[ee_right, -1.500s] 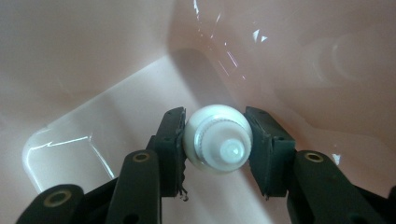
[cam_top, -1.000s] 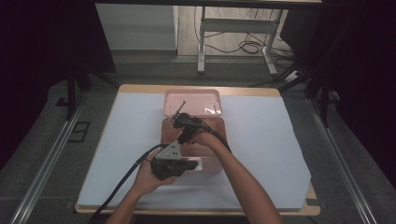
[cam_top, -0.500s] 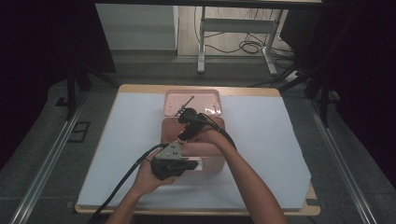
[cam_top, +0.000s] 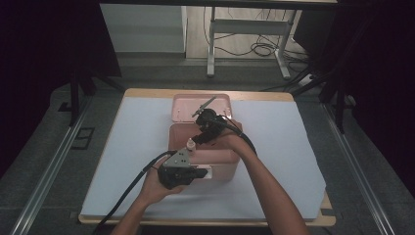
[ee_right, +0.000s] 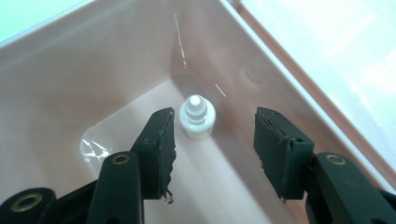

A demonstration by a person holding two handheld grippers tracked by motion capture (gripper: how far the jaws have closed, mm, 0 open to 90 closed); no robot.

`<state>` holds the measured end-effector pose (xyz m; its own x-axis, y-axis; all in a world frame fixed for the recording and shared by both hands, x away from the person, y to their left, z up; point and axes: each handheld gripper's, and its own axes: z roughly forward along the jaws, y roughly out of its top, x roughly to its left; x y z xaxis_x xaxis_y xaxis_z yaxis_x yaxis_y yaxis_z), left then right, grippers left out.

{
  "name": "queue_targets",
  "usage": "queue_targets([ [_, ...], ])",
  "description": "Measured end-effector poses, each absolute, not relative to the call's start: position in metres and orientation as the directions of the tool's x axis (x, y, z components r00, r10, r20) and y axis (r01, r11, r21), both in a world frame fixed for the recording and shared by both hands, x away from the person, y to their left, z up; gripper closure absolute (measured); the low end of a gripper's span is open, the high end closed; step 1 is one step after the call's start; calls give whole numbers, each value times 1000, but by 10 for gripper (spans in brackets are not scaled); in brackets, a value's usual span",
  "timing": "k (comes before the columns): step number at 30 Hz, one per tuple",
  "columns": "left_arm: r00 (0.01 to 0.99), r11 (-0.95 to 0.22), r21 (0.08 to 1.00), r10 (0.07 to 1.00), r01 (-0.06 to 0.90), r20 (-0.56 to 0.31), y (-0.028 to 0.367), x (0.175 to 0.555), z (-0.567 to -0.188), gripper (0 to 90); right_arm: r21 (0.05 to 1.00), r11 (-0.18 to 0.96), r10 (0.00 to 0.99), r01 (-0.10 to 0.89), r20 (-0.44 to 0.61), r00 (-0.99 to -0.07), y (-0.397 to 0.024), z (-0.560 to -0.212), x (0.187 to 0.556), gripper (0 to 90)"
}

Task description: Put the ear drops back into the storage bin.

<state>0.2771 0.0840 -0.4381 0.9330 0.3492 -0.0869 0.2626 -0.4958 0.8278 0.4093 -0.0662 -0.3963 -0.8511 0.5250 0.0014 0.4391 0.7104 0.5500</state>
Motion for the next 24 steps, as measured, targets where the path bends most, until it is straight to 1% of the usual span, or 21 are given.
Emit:
queue_targets([
  [8, 934, -500, 826, 349, 260, -83, 84, 277, -438, 900, 591, 679, 544, 435, -8, -839, -86, -385, 404, 480],
  [24, 932, -492, 829, 350, 265, -90, 84, 277, -439, 900, 651, 604, 602, 460, 6, -798, -125, -375, 402, 485],
])
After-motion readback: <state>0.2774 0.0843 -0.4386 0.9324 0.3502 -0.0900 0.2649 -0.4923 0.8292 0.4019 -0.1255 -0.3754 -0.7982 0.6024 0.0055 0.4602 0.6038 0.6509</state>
